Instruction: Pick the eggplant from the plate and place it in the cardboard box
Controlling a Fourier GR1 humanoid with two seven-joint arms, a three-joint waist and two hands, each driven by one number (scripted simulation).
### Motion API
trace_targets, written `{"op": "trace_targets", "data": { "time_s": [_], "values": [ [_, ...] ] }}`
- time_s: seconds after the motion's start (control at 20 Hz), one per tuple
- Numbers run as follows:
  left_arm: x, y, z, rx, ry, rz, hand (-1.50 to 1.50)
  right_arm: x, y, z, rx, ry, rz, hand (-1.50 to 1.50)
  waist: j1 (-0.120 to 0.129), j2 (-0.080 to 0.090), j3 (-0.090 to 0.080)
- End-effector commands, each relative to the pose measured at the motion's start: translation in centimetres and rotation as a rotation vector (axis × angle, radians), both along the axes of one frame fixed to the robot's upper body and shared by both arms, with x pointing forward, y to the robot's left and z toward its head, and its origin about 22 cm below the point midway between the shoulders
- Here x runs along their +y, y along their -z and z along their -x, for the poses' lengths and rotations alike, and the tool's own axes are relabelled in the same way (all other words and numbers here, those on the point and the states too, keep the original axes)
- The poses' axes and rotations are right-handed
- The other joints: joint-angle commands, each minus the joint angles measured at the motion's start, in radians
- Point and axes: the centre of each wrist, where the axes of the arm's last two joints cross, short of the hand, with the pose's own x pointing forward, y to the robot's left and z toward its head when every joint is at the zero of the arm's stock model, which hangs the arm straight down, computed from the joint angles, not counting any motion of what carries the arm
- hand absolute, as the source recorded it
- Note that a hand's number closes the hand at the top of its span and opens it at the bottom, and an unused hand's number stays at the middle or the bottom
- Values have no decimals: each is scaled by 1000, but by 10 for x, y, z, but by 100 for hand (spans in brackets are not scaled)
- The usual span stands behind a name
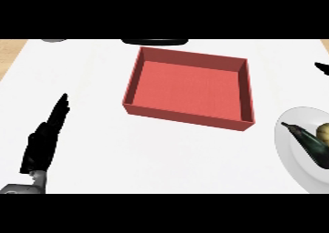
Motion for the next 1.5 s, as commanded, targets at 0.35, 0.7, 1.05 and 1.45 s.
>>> {"op": "trace_targets", "data": {
  "time_s": [0.35,0.7,1.05,1.45],
  "values": [
    [11,11,-3,3,-11,-5,0,32,-21,-16,365,-205,478,-150,-15,-3,-1],
    [22,-8,-1,10,-27,-14,0,43,19,-3,372,-151,537,-150,-28,-7,0],
    [18,3,10,9,-35,-14,0,59,21,-6,384,-117,588,-150,-27,-7,0],
    [23,12,12,1,-44,-25,0,59,54,5,399,-126,610,-150,-29,-7,0]
  ]
}}
